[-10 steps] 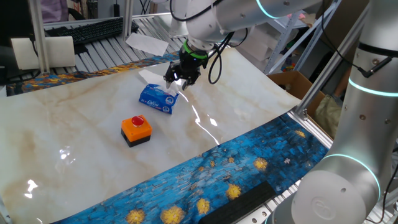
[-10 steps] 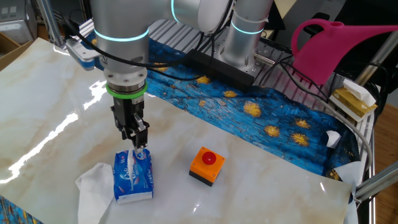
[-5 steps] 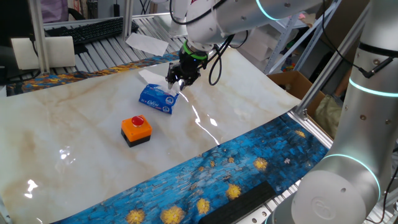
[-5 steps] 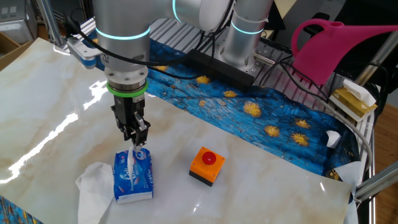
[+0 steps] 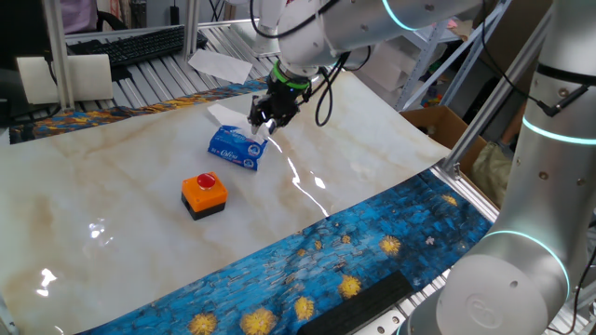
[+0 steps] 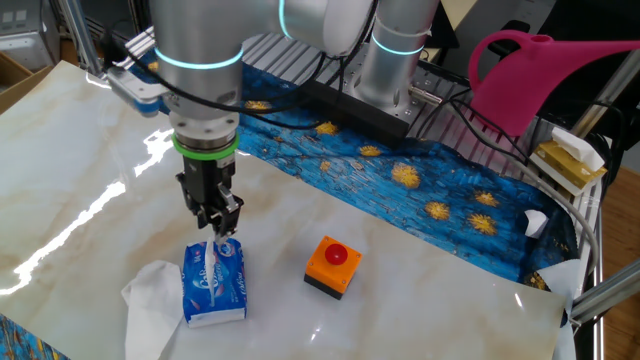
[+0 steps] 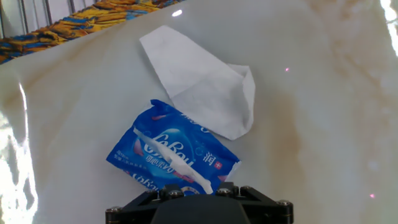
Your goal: Pull out a napkin
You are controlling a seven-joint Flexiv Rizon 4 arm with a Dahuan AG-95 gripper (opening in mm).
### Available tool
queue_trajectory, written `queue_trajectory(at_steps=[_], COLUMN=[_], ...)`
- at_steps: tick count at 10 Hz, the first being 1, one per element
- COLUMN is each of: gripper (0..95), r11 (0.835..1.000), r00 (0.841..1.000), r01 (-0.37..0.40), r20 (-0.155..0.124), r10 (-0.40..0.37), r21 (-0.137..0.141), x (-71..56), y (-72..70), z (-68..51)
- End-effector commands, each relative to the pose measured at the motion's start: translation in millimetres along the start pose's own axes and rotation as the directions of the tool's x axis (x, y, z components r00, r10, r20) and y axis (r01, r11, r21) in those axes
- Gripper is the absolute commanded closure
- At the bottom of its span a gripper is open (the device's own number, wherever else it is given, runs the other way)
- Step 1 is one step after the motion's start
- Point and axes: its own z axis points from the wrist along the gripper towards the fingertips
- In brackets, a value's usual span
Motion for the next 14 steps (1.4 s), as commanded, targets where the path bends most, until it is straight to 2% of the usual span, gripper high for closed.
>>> queue_trajectory(at_steps=[1, 7, 10, 12, 14], gripper=[57.0, 57.0, 57.0, 57.0, 57.0], r11=[1.000, 1.000, 1.000, 0.999, 0.998], r00=[1.000, 1.000, 1.000, 1.000, 0.999], r01=[0.011, -0.012, -0.003, -0.003, -0.033], r20=[0.017, 0.015, 0.010, 0.016, 0.023], r10=[-0.011, 0.012, 0.002, 0.002, 0.032], r21=[0.001, -0.004, 0.011, 0.044, 0.049], x=[-1.3, -1.3, -3.0, -8.0, -13.6], y=[-0.4, -0.4, 1.1, 6.0, 7.9], z=[1.2, 1.2, 3.8, 11.9, 20.9])
